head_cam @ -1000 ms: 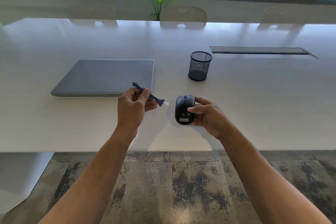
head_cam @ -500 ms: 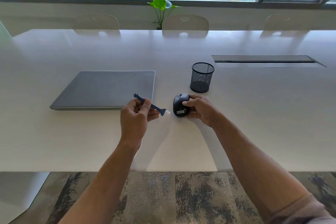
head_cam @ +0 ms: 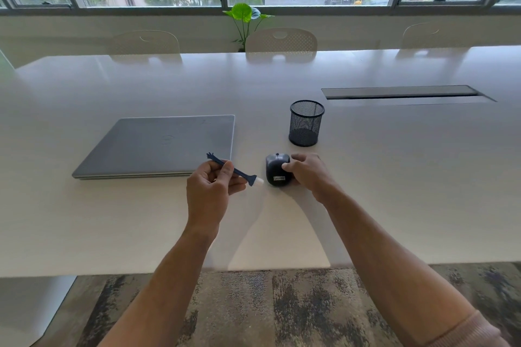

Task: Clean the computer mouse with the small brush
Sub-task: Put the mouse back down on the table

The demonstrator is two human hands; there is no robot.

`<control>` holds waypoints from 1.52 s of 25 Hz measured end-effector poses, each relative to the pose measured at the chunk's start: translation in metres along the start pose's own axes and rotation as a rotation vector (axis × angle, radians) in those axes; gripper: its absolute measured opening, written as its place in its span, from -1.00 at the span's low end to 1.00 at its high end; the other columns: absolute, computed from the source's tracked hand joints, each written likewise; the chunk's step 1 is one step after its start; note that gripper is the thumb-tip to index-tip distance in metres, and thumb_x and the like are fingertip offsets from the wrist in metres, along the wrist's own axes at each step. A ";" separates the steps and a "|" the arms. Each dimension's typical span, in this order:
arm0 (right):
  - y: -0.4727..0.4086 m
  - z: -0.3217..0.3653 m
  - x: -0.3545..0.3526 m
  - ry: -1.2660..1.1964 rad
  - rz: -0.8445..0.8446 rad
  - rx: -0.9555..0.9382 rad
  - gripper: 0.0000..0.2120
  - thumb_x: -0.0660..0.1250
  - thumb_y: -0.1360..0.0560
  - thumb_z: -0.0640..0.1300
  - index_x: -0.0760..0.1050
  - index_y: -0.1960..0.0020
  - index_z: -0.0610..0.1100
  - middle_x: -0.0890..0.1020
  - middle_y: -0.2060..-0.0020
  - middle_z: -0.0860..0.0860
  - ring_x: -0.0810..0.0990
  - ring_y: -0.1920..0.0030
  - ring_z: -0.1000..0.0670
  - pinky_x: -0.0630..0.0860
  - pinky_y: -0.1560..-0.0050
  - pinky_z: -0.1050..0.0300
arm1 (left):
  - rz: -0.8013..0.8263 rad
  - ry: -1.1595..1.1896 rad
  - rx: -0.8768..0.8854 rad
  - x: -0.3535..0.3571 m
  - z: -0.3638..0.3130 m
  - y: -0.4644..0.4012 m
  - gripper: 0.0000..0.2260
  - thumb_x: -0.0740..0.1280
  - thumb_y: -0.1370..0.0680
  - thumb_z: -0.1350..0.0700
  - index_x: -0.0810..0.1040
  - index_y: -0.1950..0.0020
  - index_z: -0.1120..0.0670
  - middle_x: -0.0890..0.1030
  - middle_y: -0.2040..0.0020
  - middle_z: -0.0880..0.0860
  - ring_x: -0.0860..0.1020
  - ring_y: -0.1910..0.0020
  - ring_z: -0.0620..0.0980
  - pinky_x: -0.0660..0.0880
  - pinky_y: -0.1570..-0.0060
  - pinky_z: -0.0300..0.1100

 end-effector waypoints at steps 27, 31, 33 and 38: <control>0.011 -0.007 -0.029 0.944 -0.262 -0.347 -0.60 0.12 -0.55 0.13 0.54 -0.19 -0.07 0.57 -0.30 -0.02 0.42 -0.43 -0.07 0.22 -0.49 -0.05 | 0.110 -0.458 0.271 0.210 -0.047 -0.151 -0.89 0.45 -0.53 0.09 0.72 0.04 0.11 0.72 0.17 0.05 0.66 0.10 0.01 0.52 0.08 -0.22; 0.009 -0.008 -0.029 0.936 -0.263 -0.346 -0.58 0.12 -0.55 0.14 0.54 -0.21 -0.06 0.56 -0.33 -0.01 0.40 -0.45 -0.06 0.21 -0.51 -0.06 | 0.139 -0.590 0.226 0.227 -0.024 -0.156 -0.83 0.44 -0.54 0.04 0.72 0.07 0.15 0.73 0.12 0.11 0.65 0.00 0.07 0.53 0.01 -0.14; 0.009 -0.008 -0.029 0.936 -0.271 -0.347 -0.58 0.12 -0.54 0.15 0.54 -0.22 -0.06 0.56 -0.33 -0.01 0.41 -0.44 -0.06 0.21 -0.51 -0.05 | 0.147 -0.620 0.183 0.229 -0.014 -0.157 -0.75 0.42 -0.55 -0.01 0.70 0.12 0.18 0.73 0.15 0.13 0.64 0.01 0.11 0.55 -0.02 -0.08; 0.011 -0.004 -0.029 0.941 -0.278 -0.360 -0.59 0.12 -0.52 0.14 0.56 -0.17 -0.06 0.60 -0.25 -0.01 0.46 -0.39 -0.06 0.25 -0.47 -0.07 | 0.172 -0.675 0.174 0.225 -0.008 -0.161 -0.71 0.39 -0.58 -0.06 0.71 0.12 0.16 0.73 0.04 0.14 0.63 -0.09 0.12 0.44 -0.25 -0.04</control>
Point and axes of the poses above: each hand's wrist, its own y-axis away from the middle knuckle, its own x-axis out of the palm, z = x × y, the point moved 10 cm from there along -y, towards the middle knuckle
